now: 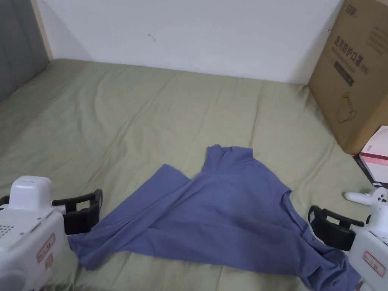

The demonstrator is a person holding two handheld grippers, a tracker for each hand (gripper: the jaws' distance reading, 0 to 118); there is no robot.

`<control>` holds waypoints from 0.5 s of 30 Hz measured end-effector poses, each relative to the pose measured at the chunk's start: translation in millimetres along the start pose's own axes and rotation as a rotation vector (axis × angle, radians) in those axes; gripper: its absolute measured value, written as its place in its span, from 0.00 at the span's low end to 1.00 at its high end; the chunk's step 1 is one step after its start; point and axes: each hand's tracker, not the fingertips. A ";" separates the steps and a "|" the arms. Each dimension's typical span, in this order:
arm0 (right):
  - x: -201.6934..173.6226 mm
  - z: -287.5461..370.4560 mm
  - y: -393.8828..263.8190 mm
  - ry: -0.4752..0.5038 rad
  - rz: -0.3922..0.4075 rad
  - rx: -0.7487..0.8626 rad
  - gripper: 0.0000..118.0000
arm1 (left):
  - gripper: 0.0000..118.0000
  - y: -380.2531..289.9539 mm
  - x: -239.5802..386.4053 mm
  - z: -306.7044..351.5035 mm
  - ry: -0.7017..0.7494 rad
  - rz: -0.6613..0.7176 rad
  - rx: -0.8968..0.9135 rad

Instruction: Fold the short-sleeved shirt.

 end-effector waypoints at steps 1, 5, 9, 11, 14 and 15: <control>-18.0 13.0 4.2 0.026 0.006 0.081 0.98 | 0.94 1.9 8.2 11.7 0.016 -0.026 0.050; -47.8 30.1 1.7 0.058 -0.018 0.179 0.48 | 0.06 -8.3 28.3 29.3 0.080 -0.089 0.085; -65.6 24.8 -6.3 0.018 0.037 0.176 0.00 | 0.00 -21.9 27.6 20.0 0.062 -0.140 -0.007; -66.8 21.8 -6.4 0.064 0.012 0.137 0.00 | 0.00 -23.7 20.1 18.9 0.068 -0.119 -0.050; -67.4 20.4 -11.6 0.062 0.008 0.133 0.00 | 0.00 -42.5 5.2 19.0 0.092 -0.095 -0.149; -67.2 18.1 -14.2 0.071 -0.003 0.117 0.00 | 0.00 -51.5 -3.4 13.5 0.078 -0.073 -0.214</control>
